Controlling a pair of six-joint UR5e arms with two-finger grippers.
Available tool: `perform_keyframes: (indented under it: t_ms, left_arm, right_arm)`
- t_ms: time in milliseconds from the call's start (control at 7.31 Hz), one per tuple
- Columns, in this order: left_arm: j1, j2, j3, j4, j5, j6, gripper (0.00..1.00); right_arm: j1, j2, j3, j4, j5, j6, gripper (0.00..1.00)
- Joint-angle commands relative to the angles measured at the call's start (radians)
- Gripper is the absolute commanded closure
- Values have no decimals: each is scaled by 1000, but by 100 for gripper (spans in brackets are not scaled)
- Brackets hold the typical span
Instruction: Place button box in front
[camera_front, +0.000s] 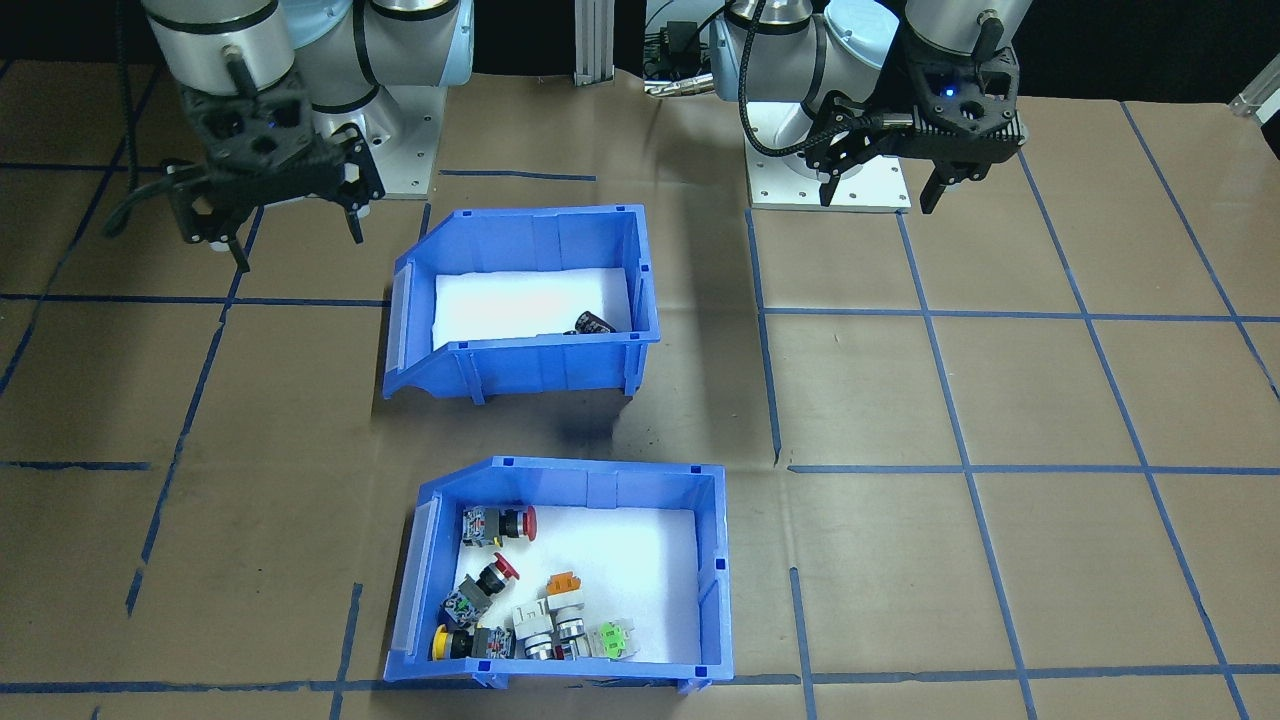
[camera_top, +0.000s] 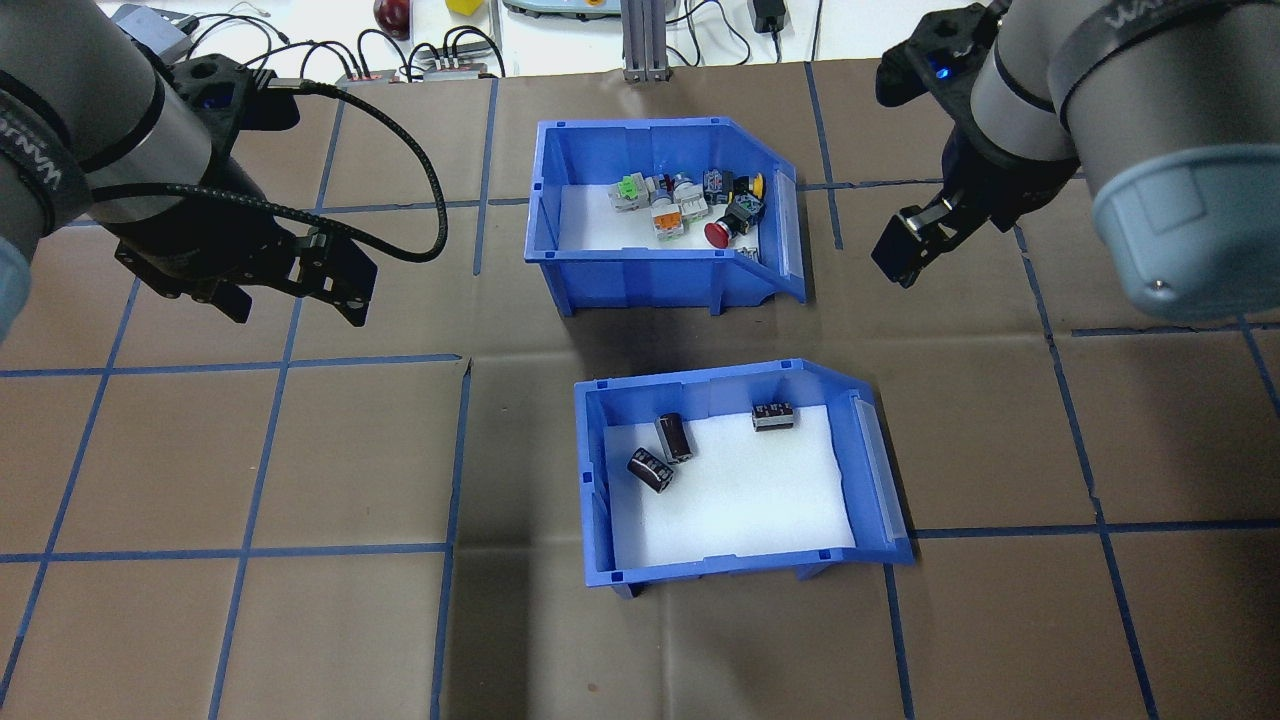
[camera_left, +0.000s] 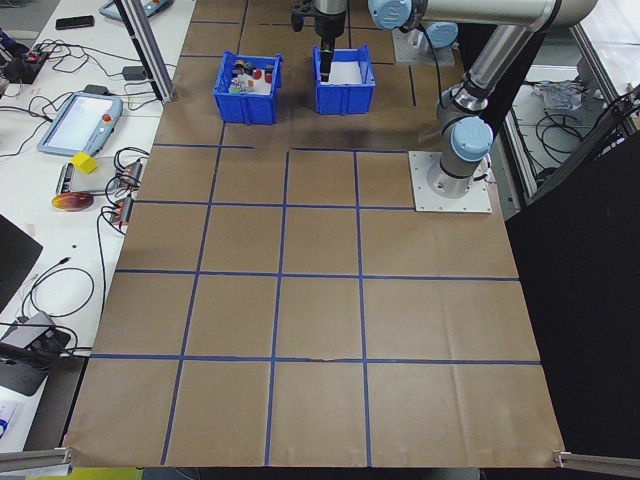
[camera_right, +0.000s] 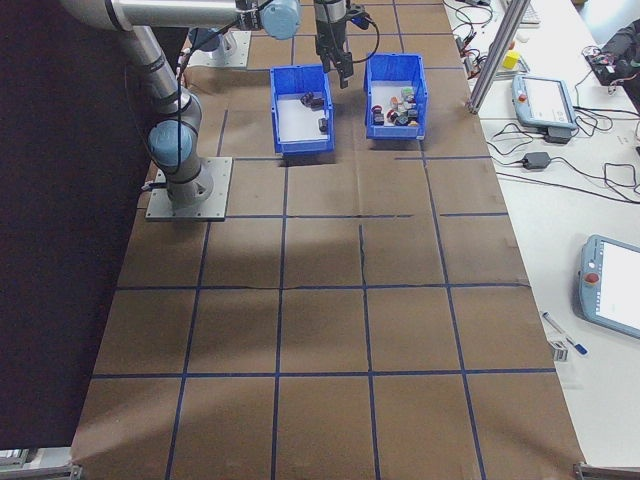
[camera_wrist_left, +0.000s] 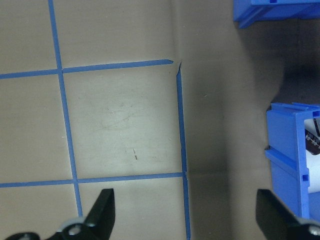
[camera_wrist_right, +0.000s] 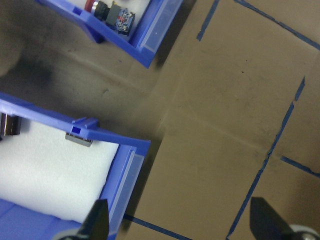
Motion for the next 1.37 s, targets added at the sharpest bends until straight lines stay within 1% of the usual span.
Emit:
perform_keyframes:
  t_ms: [0, 137, 274, 547, 957, 1231]
  left_arm:
    - [0, 1, -2, 1, 0, 2, 1]
    - [-4, 3, -2, 2, -2, 2, 1]
    - [-4, 3, 1, 2, -2, 2, 1]
    - [-4, 3, 0, 2, -2, 2, 1]
    - [-1, 3, 1, 10, -2, 2, 1]
    - [-1, 3, -2, 10, -2, 2, 1]
  right_arm:
    - [-37, 70, -95, 114, 59, 227, 0]
    - [-57, 85, -112, 165, 102, 299, 0]
    - [-61, 102, -106, 173, 93, 306, 0]
    - [-60, 100, -103, 174, 89, 314, 0]
    - [-60, 102, -103, 157, 50, 312, 0]
    - [-60, 102, -101, 161, 55, 314, 0]
